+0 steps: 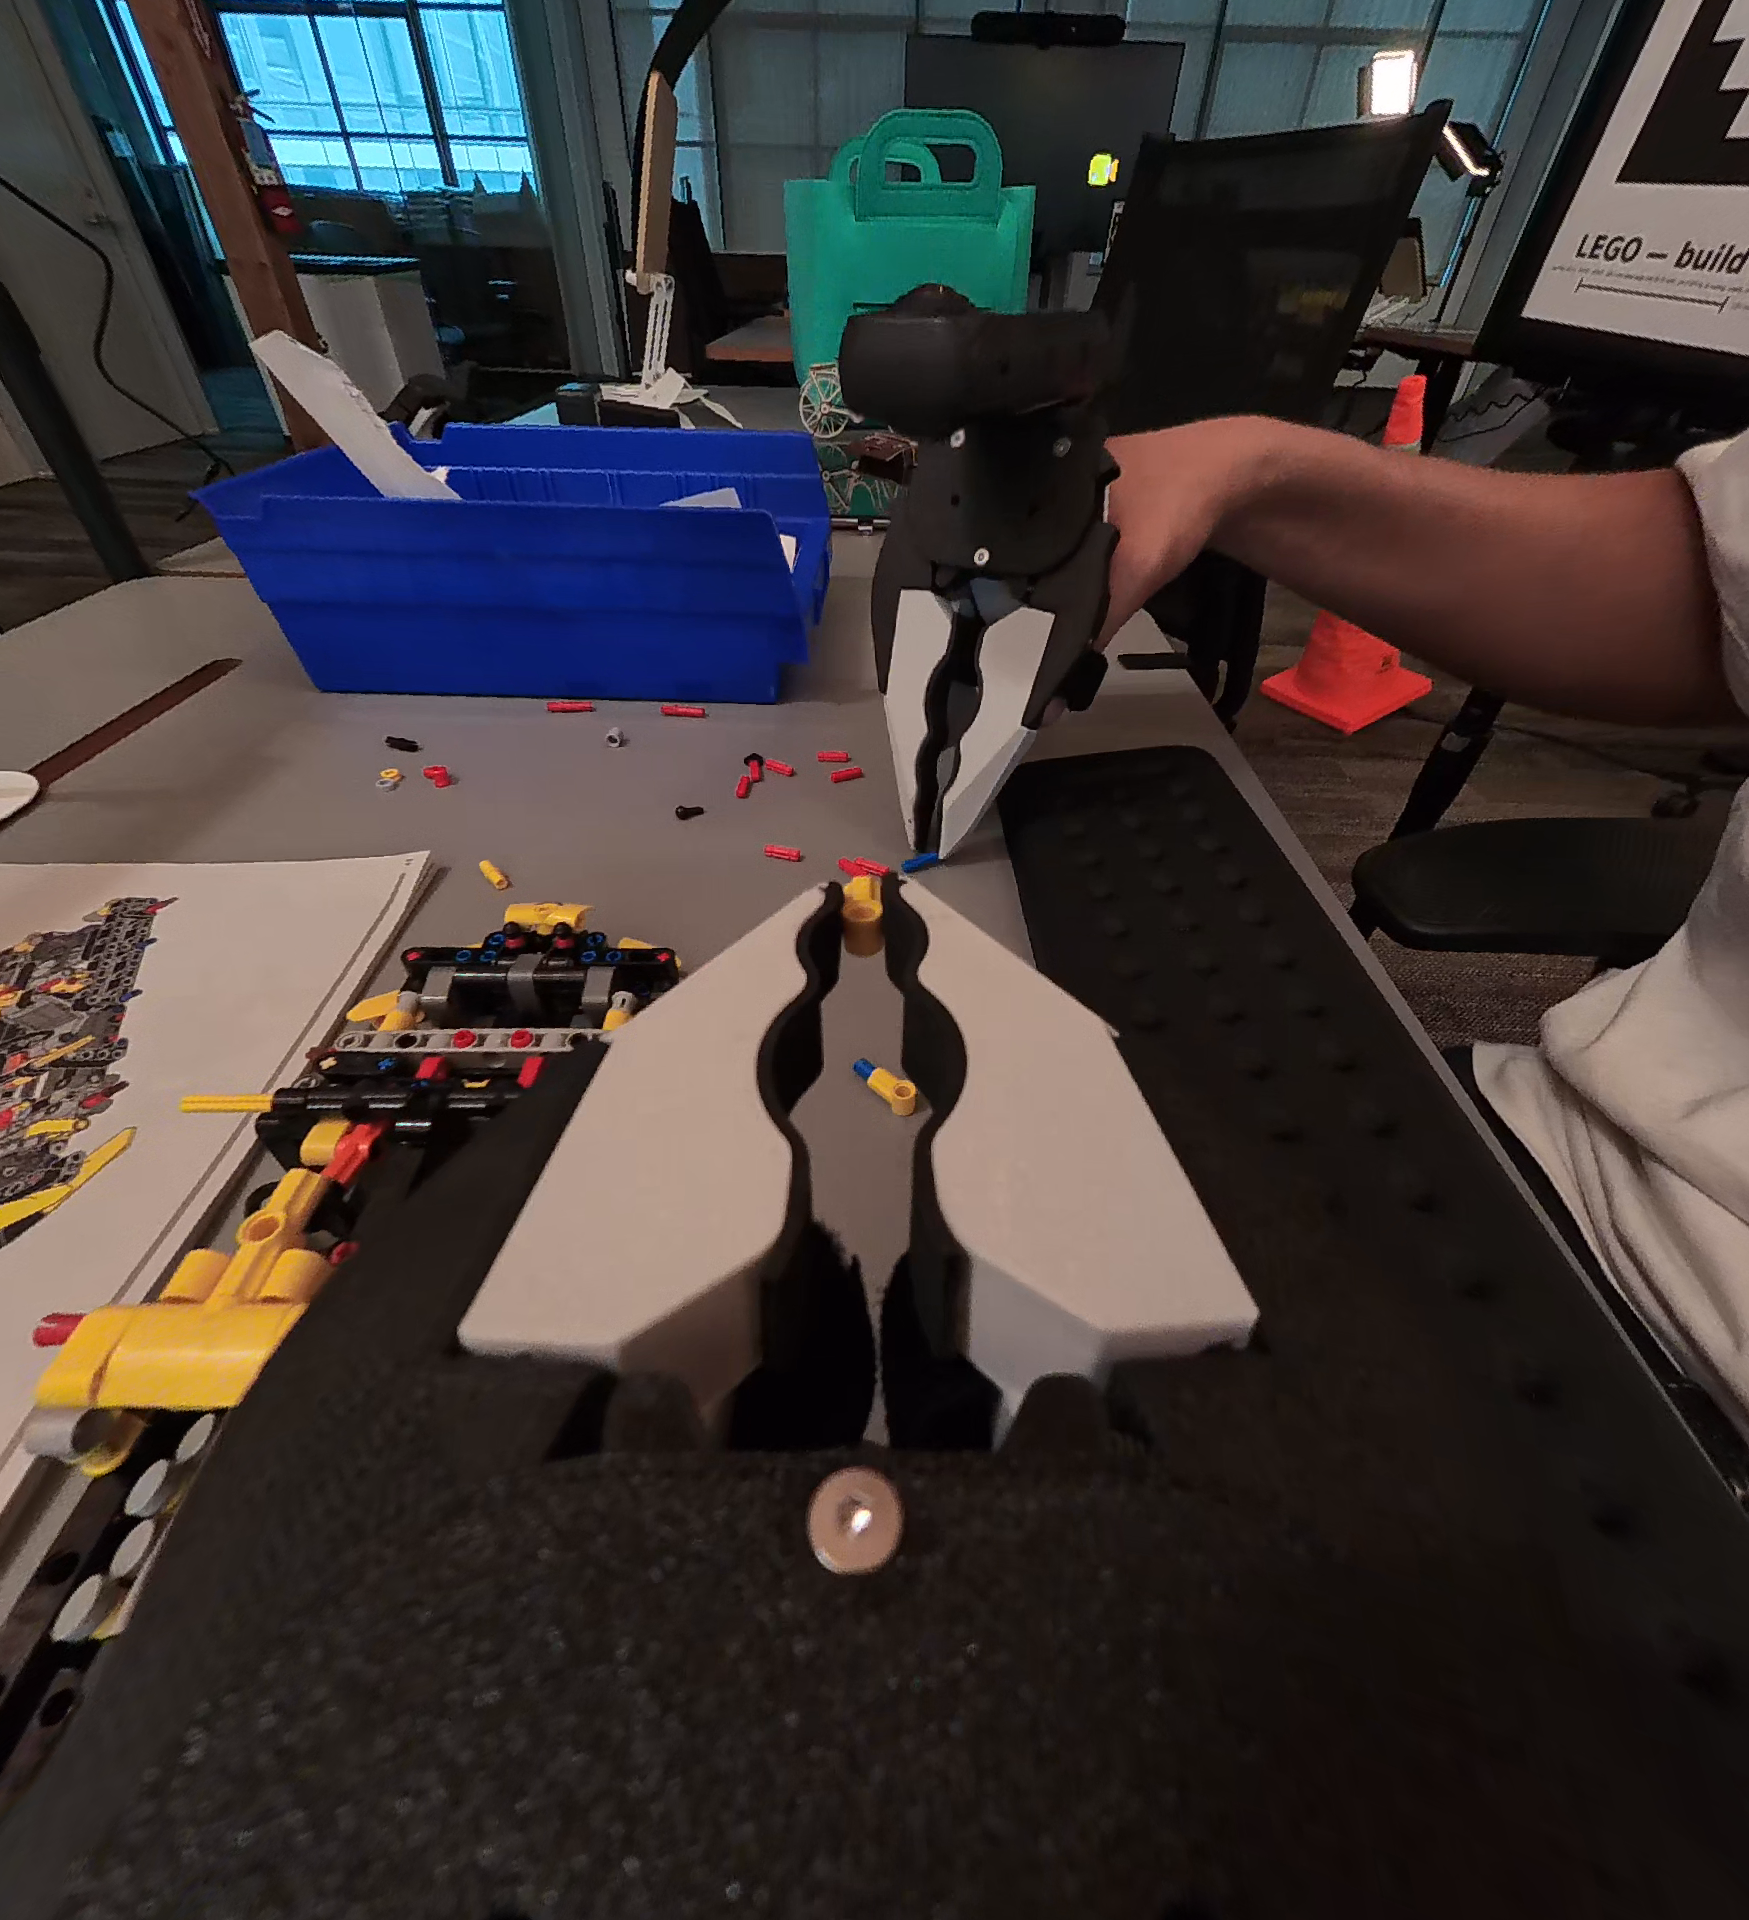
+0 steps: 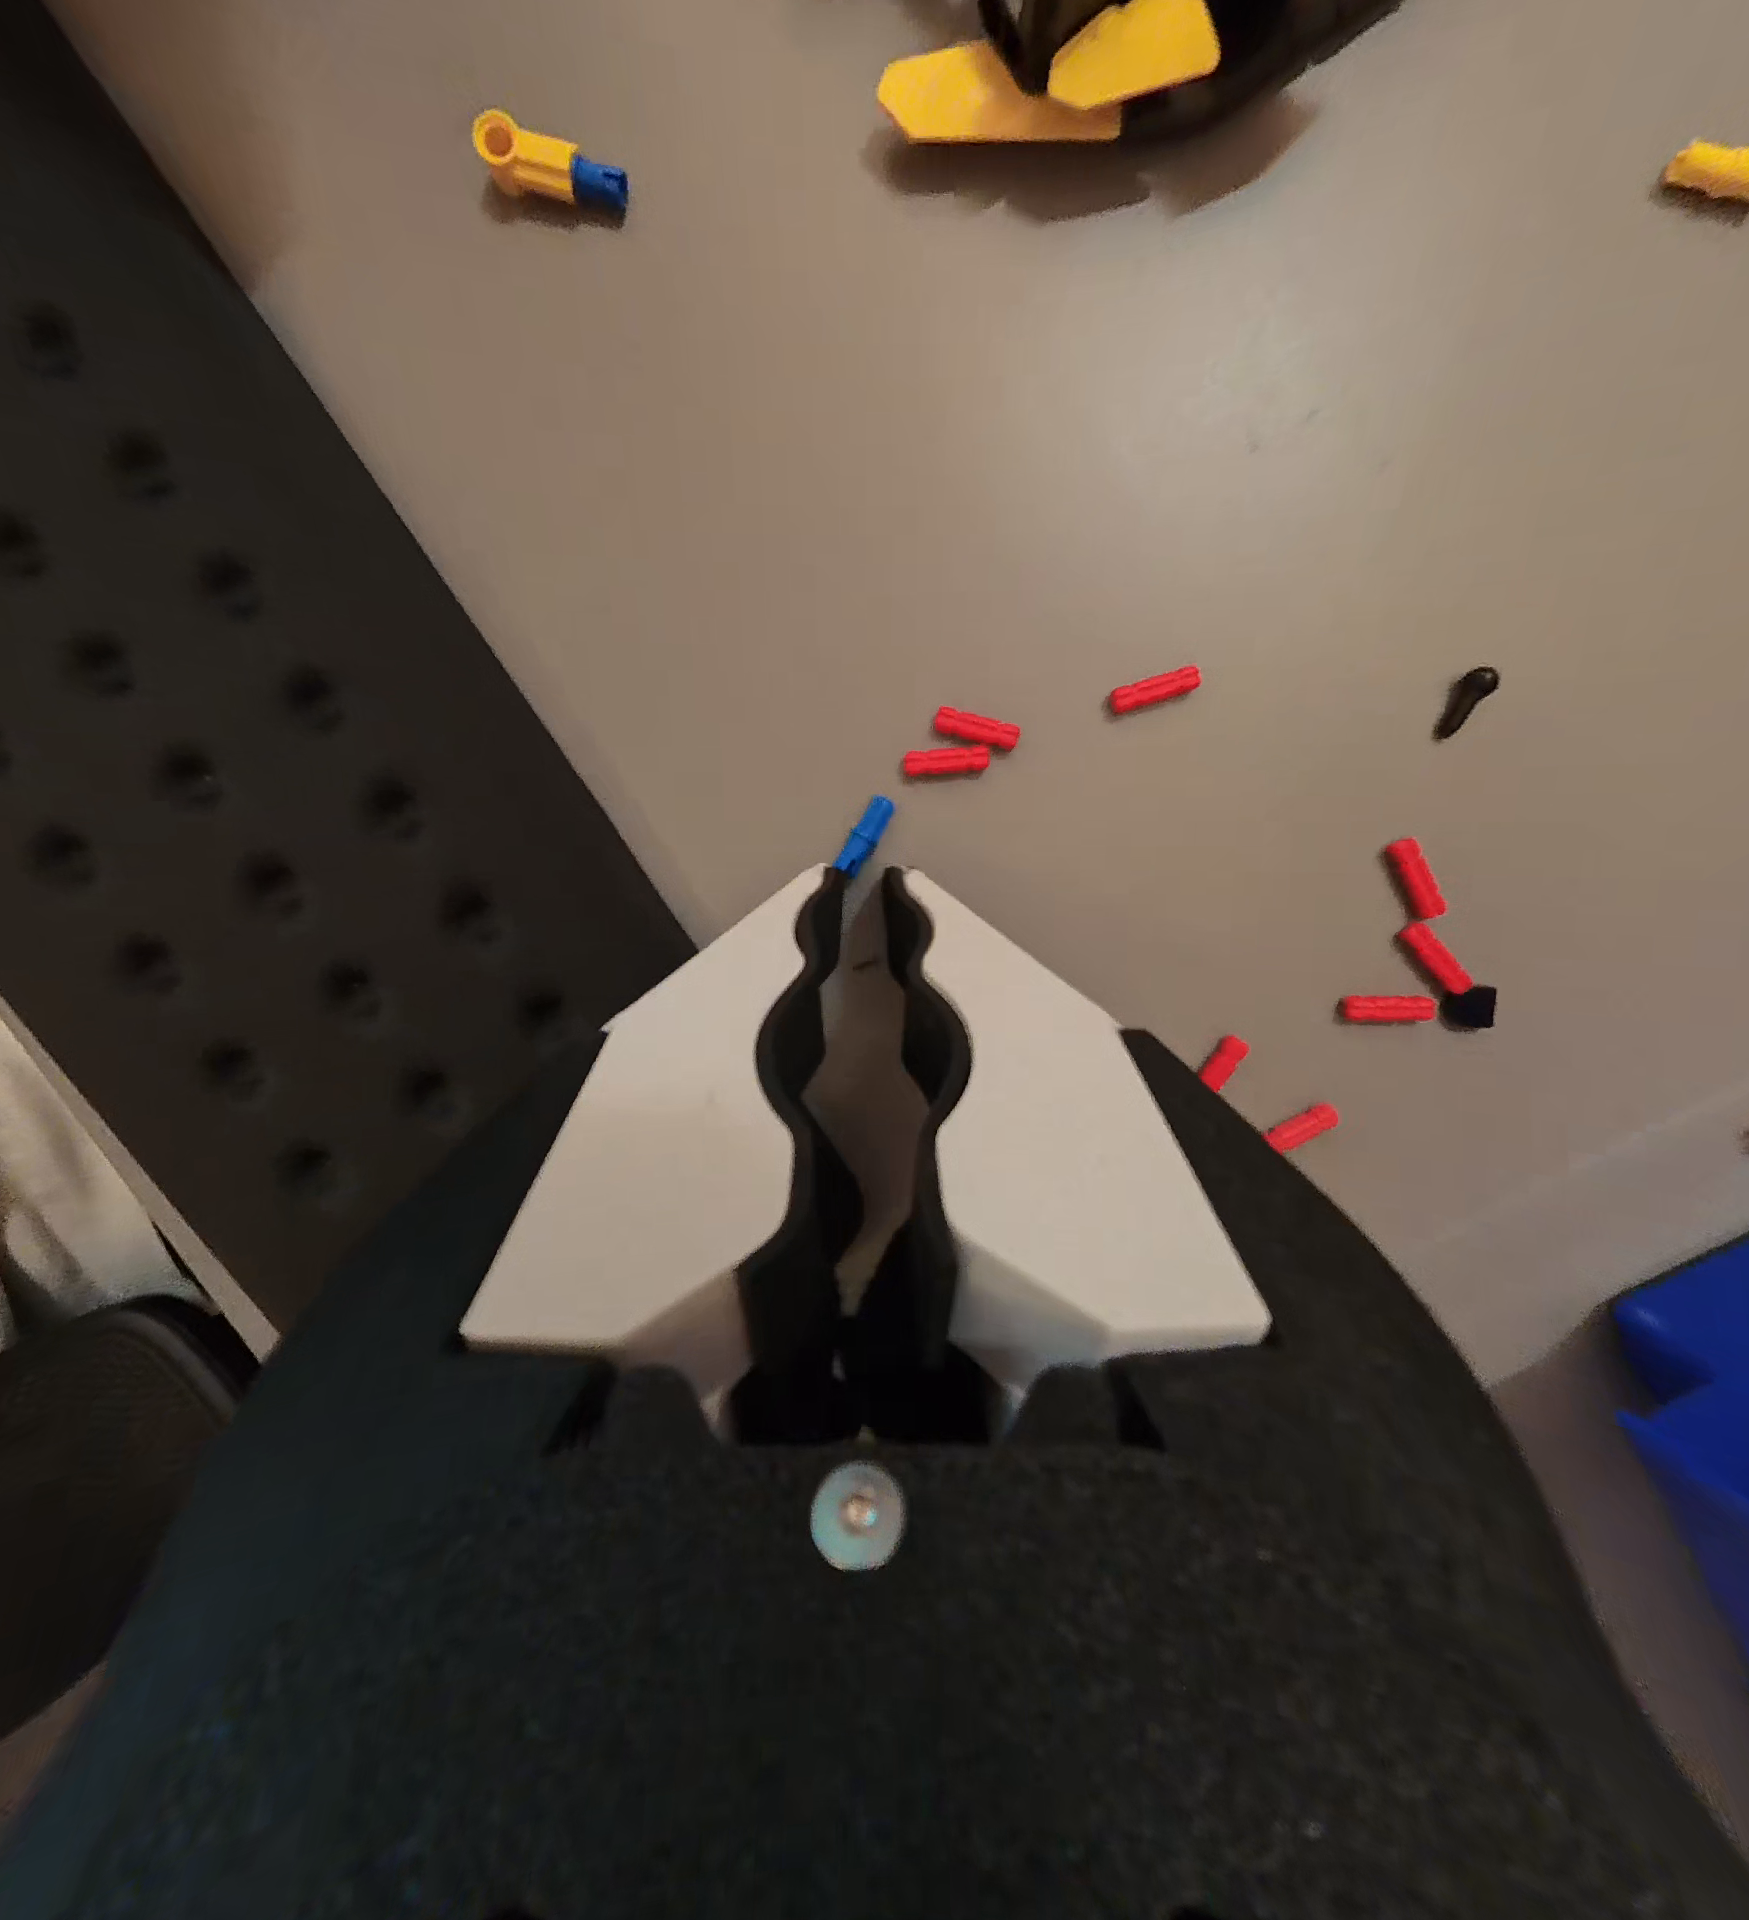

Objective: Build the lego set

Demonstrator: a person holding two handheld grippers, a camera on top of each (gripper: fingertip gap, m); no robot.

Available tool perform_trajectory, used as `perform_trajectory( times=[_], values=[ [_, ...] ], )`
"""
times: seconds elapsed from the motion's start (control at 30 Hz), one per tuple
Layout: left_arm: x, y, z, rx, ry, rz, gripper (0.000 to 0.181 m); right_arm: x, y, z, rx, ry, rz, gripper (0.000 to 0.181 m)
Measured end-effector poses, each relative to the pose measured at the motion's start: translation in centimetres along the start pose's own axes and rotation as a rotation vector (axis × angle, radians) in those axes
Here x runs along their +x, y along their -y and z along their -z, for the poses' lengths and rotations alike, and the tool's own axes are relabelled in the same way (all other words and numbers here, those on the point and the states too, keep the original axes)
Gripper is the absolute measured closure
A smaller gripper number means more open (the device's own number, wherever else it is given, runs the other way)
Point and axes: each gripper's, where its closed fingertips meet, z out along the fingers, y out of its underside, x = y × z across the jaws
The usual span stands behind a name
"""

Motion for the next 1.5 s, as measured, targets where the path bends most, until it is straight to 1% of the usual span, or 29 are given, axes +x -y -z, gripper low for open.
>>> perform_trajectory(
  times=[0.1, 0.23, 0.33, 0.4, 0.47, 0.5, 0.6, 0.73, 0.77, 0.83, 0.9, 0.97, 1.03, 1.1, 1.13, 1.23, 1.33, 1.5],
  values=[
    [0.2, -0.1, -0.1, -0.006, -0.004, -0.005, 0.174, -0.2, 0.1, -0.1, 0.044, 0.009, -0.06, 0.167],
    [0.3, -0.2, -0.2, -0.011, -0.006, -0.009, 0.174, 0.1, 0.0, 0.1, 0.106, -0.018, -0.151, 0.164],
    [0.3, -0.2, -0.2, -0.012, -0.007, -0.004, 0.174, -0.4, 0.7, 0.1, 0.178, -0.002, -0.251, 0.158],
    [0.3, -0.3, -0.2, -0.014, -0.009, -0.001, 0.174, -0.5, 0.6, -0.1, 0.184, -0.038, -0.271, 0.159],
    [0.3, -0.3, -0.3, -0.015, -0.012, 0.003, 0.174, -0.3, 0.8, -0.3, 0.195, -0.095, -0.285, 0.165],
    [0.4, -0.3, -0.3, -0.015, -0.014, 0.005, 0.174, -0.6, 0.9, -0.4, 0.195, -0.097, -0.279, 0.168],
    [0.4, -0.4, -0.4, -0.017, -0.016, 0.013, 0.174, -0.6, 1.0, -0.5, 0.163, -0.154, -0.243, 0.175],
    [0.4, 0.0, -0.3, 0.005, -0.03, 0.042, 0.174, -0.8, 1.8, -0.8, 0.144, -0.188, -0.137, 0.178],
    [0.5, 0.2, -0.2, 0.019, -0.038, 0.055, 0.174, -0.7, 2.5, -0.6, 0.166, -0.215, -0.094, 0.178],
    [0.6, 0.9, 0.1, 0.06, -0.071, 0.106, 0.174, -1.9, 5.9, 0.6, 0.298, -0.235, 0.049, 0.178],
    [0.7, 1.5, 0.4, 0.102, -0.104, 0.153, 0.174, -3.2, 9.5, 2.4, 0.4, -0.294, 0.2, 0.178],
    [0.7, 2.0, 0.8, 0.139, -0.135, 0.19, 0.174, -4.6, 13.0, 4.4, 0.475, -0.39, 0.399, 0.178],
    [0.7, 2.6, 1.1, 0.174, -0.152, 0.21, 0.174, -5.6, 15.4, 5.5, 0.46, -0.507, 0.581, 0.178],
    [0.9, 2.9, 1.2, 0.187, -0.164, 0.204, 0.174, -6.7, 17.1, 6.0, 0.446, -0.553, 0.675, 0.178],
    [1.1, 2.9, 1.2, 0.187, -0.166, 0.197, 0.174, -7.1, 17.7, 6.2, 0.454, -0.551, 0.698, 0.178],
    [1.3, 2.9, 1.1, 0.18, -0.165, 0.177, 0.174, -7.8, 18.6, 6.2, 0.455, -0.548, 0.75, 0.179],
    [1.3, 2.6, 1.0, 0.168, -0.16, 0.167, 0.174, -7.6, 18.6, 5.7, 0.422, -0.55, 0.77, 0.179],
    [1.3, 2.6, 0.9, 0.163, -0.156, 0.162, 0.174, -7.1, 18.0, 5.6, 0.392, -0.552, 0.743, 0.178]
  ],
)
